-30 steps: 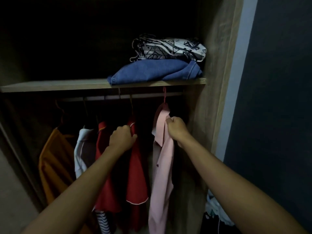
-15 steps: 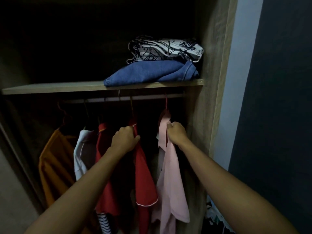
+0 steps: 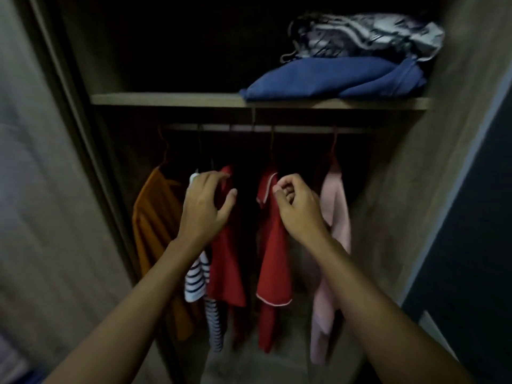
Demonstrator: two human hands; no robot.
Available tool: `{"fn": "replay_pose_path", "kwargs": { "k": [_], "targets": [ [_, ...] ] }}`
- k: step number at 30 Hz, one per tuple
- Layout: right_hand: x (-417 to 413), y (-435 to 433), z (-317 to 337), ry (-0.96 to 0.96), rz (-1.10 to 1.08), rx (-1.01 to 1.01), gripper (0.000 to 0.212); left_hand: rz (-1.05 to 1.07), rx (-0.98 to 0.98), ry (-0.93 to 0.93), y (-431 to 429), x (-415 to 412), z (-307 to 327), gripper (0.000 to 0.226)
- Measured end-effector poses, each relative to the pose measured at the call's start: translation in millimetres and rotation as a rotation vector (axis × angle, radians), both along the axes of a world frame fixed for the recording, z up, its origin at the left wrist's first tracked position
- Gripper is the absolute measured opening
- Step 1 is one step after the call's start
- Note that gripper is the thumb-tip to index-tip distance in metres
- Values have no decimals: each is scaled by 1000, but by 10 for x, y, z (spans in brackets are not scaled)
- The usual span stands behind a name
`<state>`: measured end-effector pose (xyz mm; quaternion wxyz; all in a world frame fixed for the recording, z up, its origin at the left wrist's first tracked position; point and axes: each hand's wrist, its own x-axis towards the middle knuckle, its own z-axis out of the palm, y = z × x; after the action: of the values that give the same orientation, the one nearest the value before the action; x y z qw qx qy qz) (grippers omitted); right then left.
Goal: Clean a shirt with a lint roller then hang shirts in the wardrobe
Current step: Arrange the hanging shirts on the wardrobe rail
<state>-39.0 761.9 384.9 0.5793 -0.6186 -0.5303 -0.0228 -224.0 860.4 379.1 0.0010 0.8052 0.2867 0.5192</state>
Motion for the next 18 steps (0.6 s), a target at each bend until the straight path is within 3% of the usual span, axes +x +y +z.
{"fn": "replay_pose_path", "kwargs": {
  "k": [5,9,15,18],
  "targets": [
    [-950,370,-554,-17,232,-147,5,147,199,-155,92,-857,-265,38],
    [-1673,690,-1083,-34,328,-347,11,142,211,-152,346,-1488,-443,50],
    [-2469,1095,-1929,-112,269,-706,15,96,210,-166,928,-2129,-671,56],
    [-2738,1220,-2325,-146,199,-833,29,94,193,-169,1200,-2318,-798,58]
  ]
}}
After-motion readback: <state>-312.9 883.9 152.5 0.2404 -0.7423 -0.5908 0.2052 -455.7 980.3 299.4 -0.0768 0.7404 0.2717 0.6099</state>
